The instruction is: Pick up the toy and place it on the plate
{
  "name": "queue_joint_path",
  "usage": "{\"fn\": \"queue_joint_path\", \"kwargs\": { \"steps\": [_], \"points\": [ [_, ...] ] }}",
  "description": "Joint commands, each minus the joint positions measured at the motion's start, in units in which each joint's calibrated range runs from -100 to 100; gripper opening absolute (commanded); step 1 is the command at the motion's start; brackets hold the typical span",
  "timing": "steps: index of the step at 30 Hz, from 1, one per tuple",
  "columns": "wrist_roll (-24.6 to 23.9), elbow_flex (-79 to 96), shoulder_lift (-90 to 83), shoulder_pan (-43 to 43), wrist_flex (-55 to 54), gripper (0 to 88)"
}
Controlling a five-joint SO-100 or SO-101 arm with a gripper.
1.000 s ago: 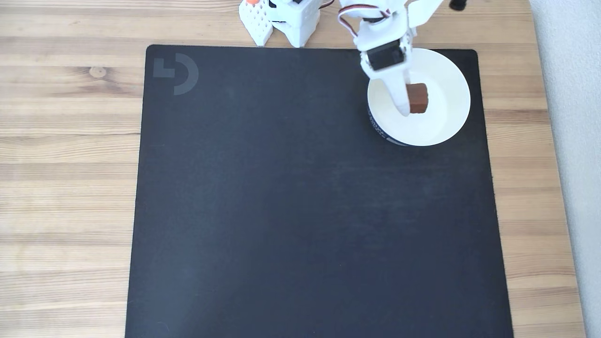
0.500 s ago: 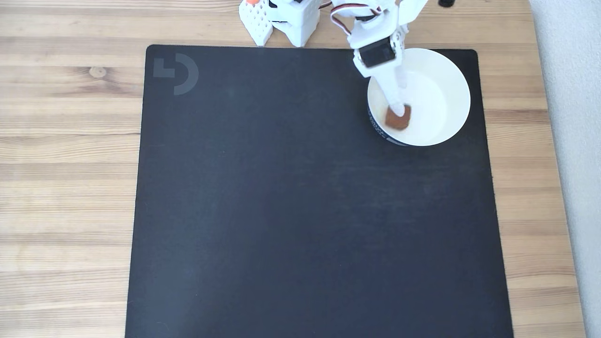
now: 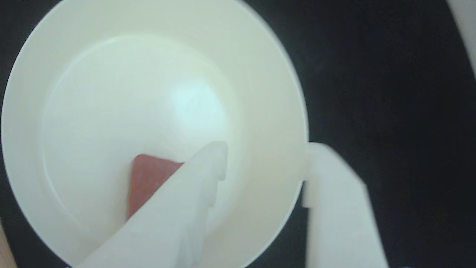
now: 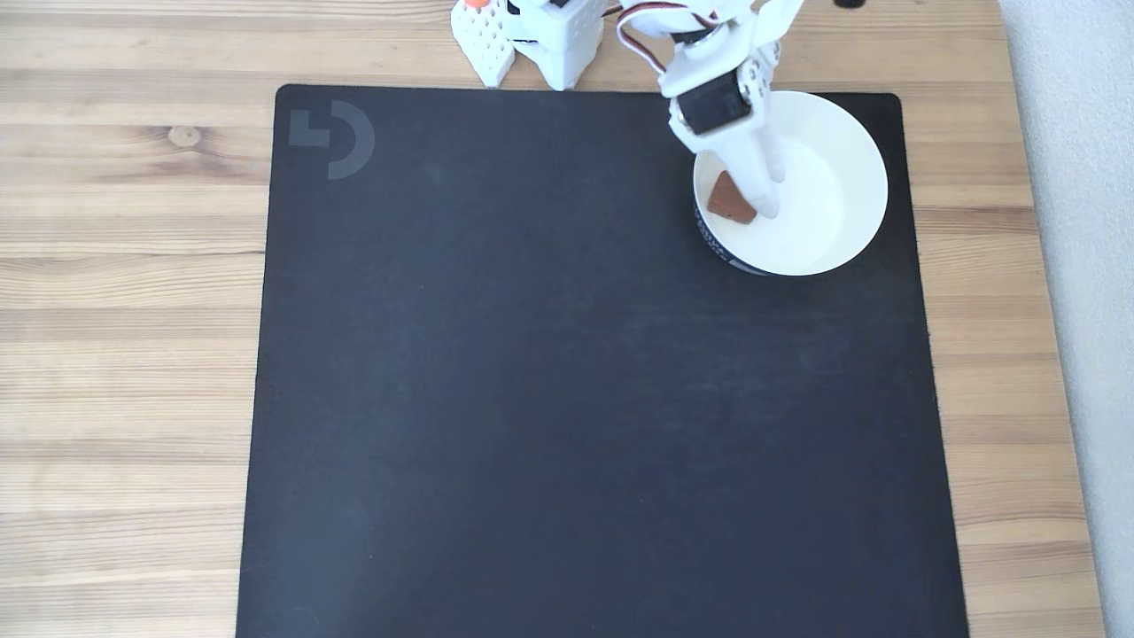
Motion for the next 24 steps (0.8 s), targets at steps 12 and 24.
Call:
{"fn": "queue_joint_path", "kwargs": {
  "steps": [12,24],
  "points": [
    [10.76,-6.59,-17.46,26.46,-1.56,2.5],
    [24.64,6.2,-26.46,40.85,-1.06,2.3]
  ]
}}
